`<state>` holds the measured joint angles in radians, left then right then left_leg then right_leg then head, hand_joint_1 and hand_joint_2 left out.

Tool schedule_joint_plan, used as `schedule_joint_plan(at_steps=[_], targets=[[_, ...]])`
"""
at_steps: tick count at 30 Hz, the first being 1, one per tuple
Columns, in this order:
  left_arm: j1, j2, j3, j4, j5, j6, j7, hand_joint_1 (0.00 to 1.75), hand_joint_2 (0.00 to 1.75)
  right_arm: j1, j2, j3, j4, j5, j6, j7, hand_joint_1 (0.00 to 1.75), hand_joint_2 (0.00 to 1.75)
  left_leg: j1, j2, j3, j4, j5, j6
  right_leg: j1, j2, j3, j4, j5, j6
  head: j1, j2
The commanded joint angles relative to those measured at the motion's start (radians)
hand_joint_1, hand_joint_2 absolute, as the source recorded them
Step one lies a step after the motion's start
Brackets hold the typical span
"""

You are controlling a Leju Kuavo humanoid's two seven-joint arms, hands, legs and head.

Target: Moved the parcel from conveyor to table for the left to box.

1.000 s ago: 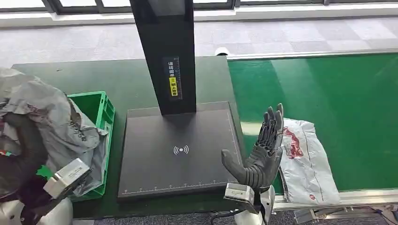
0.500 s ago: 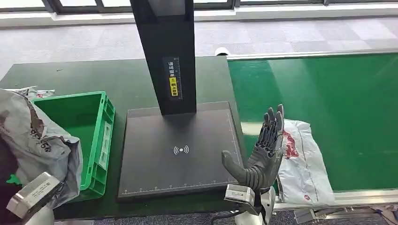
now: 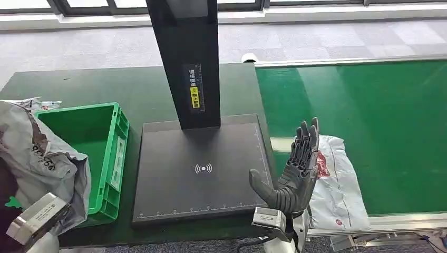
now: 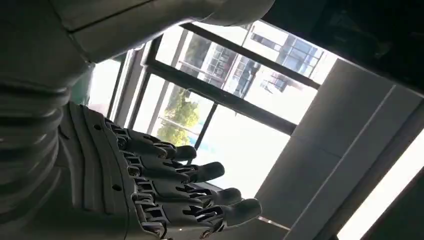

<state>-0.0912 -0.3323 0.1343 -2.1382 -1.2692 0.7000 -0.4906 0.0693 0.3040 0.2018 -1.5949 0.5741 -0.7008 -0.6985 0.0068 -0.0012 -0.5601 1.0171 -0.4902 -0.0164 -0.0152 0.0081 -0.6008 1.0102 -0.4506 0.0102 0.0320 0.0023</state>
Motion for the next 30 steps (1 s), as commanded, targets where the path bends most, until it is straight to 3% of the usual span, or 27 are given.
schedule_joint_plan(at_steps=[1,30], targets=[[-0.038,-0.017,0.059,0.019,-0.001,-0.002,0.001,1.75,1.75,0.005,0.020,-0.056,0.010,-0.002,0.003,0.000,0.00,1.75,0.000,-0.001,0.001,-0.001,0.000,0.000,0.000,-0.001,0.001,-0.001,0.000,-0.001,0.000,0.000],[-0.038,-0.017,0.059,0.019,-0.001,-0.002,0.001,1.75,1.75,0.005,0.020,-0.056,0.010,-0.002,0.003,0.000,0.00,1.75,0.001,-0.001,0.001,-0.002,0.000,0.000,0.001,-0.002,0.002,-0.002,0.000,-0.001,0.000,0.000]])
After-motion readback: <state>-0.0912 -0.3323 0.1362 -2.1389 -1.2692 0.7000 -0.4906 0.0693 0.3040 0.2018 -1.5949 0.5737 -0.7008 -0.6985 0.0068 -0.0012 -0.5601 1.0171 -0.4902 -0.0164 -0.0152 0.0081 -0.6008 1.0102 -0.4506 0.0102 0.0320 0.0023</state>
